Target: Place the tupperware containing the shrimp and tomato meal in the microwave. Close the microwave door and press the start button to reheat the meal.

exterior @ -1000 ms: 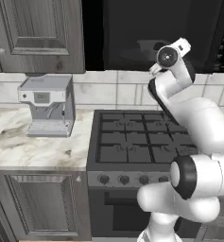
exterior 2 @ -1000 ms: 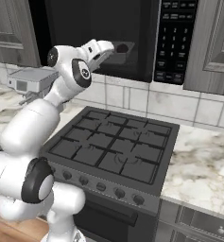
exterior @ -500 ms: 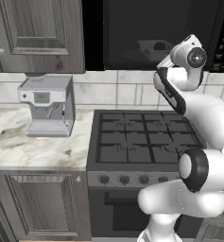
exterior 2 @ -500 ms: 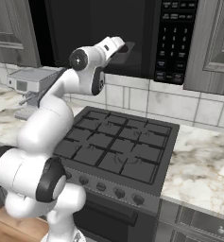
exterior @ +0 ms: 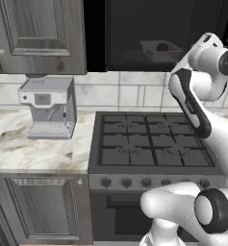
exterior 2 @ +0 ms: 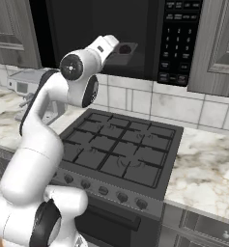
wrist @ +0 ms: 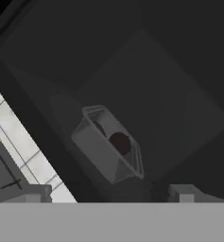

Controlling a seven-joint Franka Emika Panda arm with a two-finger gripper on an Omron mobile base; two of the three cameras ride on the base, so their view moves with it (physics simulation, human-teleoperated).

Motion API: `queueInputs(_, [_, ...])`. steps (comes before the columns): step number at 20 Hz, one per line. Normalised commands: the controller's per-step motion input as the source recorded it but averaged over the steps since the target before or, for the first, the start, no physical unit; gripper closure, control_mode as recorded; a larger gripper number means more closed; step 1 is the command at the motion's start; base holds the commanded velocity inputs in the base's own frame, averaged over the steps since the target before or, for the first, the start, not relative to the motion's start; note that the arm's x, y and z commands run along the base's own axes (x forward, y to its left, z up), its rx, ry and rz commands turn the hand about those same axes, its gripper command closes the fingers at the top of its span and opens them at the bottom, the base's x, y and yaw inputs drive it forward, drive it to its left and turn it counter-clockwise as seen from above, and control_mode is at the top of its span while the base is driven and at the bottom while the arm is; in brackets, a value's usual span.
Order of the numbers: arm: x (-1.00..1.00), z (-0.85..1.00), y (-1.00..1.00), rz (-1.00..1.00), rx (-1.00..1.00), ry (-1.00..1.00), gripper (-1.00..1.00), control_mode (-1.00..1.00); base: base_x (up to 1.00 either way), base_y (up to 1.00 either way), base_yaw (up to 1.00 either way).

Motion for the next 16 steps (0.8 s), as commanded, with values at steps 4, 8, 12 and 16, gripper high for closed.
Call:
queueInputs(4, [-0.81,0.07,0.02,-0.18,0.09,-0.01,-1.00,-1.00,0.00,0.00,0.00])
queueInputs(8, [-0.65,0.00,-0.15,-0.33,0.27,0.00,-1.00,-1.00,0.00,0.00,0.00])
queueInputs(12, [-0.69,0.00,-0.51,-0.29,0.44,0.00,-1.00,-1.00,0.00,0.00,0.00])
queueInputs(16, [-0.84,-0.06,-0.57,-0.21,0.59,-0.05,-1.00,-1.00,0.00,0.00,0.00])
